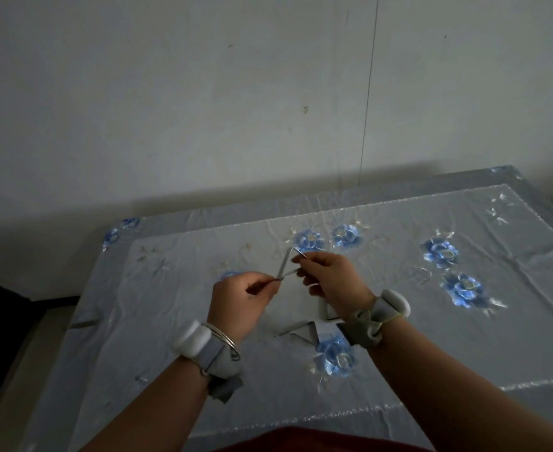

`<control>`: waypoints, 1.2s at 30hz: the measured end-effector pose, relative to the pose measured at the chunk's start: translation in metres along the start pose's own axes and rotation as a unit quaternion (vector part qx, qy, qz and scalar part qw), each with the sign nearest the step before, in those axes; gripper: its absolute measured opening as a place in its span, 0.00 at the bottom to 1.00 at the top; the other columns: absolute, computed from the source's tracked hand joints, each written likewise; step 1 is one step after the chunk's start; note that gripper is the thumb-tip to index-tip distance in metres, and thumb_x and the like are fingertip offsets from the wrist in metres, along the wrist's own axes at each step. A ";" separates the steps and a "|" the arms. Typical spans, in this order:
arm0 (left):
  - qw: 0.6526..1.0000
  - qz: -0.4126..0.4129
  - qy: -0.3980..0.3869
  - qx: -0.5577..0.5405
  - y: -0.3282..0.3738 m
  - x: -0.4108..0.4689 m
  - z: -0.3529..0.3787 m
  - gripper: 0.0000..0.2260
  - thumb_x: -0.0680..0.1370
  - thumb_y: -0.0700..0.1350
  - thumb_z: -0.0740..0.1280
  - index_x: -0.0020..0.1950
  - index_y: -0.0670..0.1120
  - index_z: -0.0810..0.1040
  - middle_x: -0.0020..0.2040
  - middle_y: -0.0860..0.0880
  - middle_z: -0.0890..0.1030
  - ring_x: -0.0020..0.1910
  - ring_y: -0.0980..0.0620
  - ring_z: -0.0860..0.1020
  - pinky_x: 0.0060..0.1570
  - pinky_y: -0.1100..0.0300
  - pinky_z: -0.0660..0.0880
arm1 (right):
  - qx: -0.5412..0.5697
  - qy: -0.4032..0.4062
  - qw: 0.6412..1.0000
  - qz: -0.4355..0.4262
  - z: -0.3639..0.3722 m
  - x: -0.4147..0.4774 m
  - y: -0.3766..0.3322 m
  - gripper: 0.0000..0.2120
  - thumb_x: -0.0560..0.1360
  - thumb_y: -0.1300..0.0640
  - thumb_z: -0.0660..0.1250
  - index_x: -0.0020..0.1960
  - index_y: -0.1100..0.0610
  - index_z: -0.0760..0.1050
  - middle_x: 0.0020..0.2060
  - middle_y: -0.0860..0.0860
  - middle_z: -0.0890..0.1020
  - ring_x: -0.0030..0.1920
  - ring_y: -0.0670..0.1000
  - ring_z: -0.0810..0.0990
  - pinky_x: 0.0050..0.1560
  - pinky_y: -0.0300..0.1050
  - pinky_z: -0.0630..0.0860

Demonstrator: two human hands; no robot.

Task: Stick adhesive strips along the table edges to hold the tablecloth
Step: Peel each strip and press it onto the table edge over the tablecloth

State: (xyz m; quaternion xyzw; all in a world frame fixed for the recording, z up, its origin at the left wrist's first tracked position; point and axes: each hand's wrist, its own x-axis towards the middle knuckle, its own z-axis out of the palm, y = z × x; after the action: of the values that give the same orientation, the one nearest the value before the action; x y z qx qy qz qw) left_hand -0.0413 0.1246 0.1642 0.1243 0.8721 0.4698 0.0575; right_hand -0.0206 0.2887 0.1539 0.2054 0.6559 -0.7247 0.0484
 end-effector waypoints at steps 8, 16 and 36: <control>0.964 -0.157 -0.099 -0.188 -0.005 0.014 -0.016 0.04 0.73 0.39 0.68 0.40 0.46 0.81 0.29 0.54 0.80 0.29 0.56 0.74 0.31 0.63 0.70 | 0.080 -0.020 0.996 0.020 0.016 0.012 -0.008 0.08 0.76 0.61 0.65 0.54 0.59 0.79 0.36 0.51 0.80 0.36 0.46 0.77 0.39 0.39 0.76; 0.969 -0.181 -0.072 -0.153 -0.033 0.043 -0.044 0.05 0.76 0.46 0.65 0.42 0.49 0.80 0.37 0.51 0.80 0.34 0.55 0.77 0.34 0.64 0.73 | -0.065 -0.067 0.995 -0.027 0.064 0.062 -0.027 0.04 0.74 0.62 0.67 0.48 0.59 0.79 0.39 0.51 0.81 0.36 0.44 0.78 0.34 0.35 0.74; 0.987 -0.119 -0.088 0.060 -0.184 0.277 -0.077 0.16 0.79 0.45 0.58 0.34 0.44 0.77 0.35 0.44 0.78 0.36 0.49 0.74 0.41 0.60 0.68 | -0.364 -0.030 0.926 -0.090 0.184 0.342 -0.020 0.14 0.71 0.56 0.71 0.28 0.52 0.74 0.25 0.48 0.72 0.31 0.47 0.70 0.30 0.37 0.65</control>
State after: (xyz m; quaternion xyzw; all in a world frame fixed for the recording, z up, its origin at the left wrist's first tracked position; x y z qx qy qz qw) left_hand -0.3550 0.0408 0.0575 0.0634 0.8990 0.3933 0.1823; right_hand -0.3815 0.1812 0.0589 0.0921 0.8887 -0.4430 0.0739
